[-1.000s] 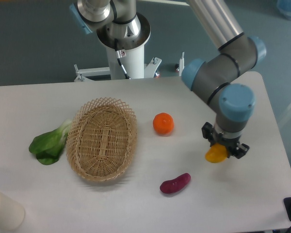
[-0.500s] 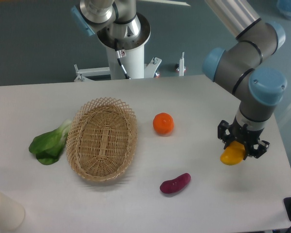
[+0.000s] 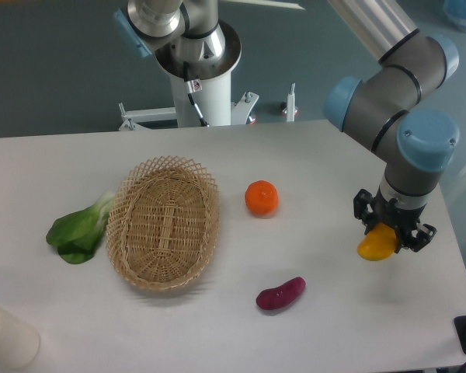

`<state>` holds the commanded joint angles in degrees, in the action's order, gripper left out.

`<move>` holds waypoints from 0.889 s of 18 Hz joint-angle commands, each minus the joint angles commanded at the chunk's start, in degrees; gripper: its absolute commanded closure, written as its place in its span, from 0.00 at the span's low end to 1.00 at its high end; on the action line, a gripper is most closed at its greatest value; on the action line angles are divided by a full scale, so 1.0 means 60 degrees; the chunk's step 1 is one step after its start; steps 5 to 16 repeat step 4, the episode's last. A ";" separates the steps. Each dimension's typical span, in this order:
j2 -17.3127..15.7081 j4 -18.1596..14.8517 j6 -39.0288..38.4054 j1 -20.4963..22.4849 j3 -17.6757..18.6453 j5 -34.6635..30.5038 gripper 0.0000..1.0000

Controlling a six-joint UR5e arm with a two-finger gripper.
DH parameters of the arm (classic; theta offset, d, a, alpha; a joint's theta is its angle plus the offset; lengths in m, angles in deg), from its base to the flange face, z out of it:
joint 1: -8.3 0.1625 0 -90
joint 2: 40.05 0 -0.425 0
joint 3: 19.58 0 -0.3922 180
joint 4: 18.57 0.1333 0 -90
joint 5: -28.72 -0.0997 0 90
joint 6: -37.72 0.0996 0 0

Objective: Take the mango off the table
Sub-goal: 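Lift the held mango up off the table and away from the orange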

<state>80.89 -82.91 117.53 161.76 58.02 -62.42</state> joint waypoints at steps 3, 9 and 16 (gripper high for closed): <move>-0.0015 0.0015 0.0000 -0.0015 0.0015 0.0000 0.63; -0.0015 0.0015 -0.0015 -0.0015 0.0044 0.0000 0.63; -0.0015 0.0015 -0.0015 -0.0015 0.0044 0.0000 0.63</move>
